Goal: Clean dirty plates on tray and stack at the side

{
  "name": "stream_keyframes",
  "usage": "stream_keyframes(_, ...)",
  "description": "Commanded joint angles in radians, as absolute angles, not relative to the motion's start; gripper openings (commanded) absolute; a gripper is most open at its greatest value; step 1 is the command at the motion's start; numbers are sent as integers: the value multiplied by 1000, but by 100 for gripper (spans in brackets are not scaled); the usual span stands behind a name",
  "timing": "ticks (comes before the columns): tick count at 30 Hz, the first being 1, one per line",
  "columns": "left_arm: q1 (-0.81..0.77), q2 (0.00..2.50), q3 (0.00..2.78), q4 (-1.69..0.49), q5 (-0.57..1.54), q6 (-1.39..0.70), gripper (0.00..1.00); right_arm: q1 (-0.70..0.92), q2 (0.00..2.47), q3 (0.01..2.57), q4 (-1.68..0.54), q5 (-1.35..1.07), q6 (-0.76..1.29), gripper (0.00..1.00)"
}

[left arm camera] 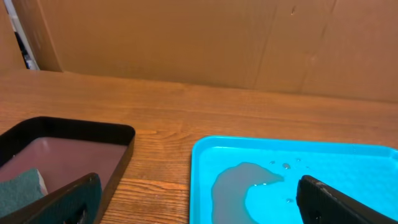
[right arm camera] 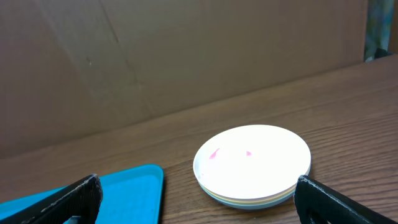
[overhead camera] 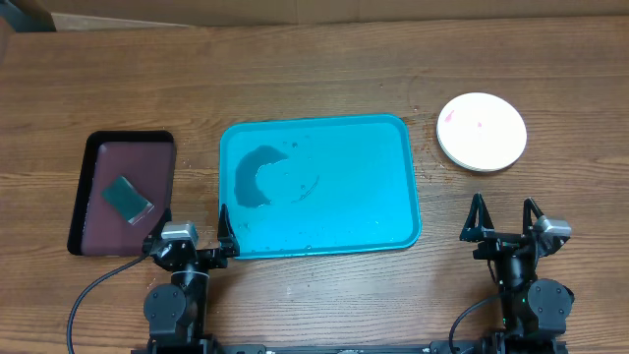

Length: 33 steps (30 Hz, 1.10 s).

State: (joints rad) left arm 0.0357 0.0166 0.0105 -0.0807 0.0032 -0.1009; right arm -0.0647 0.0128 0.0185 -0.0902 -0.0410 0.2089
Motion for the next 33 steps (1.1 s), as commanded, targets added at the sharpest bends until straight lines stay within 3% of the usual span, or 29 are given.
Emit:
stream_keyframes(1,46,3,5,-81,-7,-60,100,-67,3,8,-83,-36,205,100)
stream_keyframes(33,61,4,5,-78,-10,1,100,-67,3,8,-83,-36,205,100)
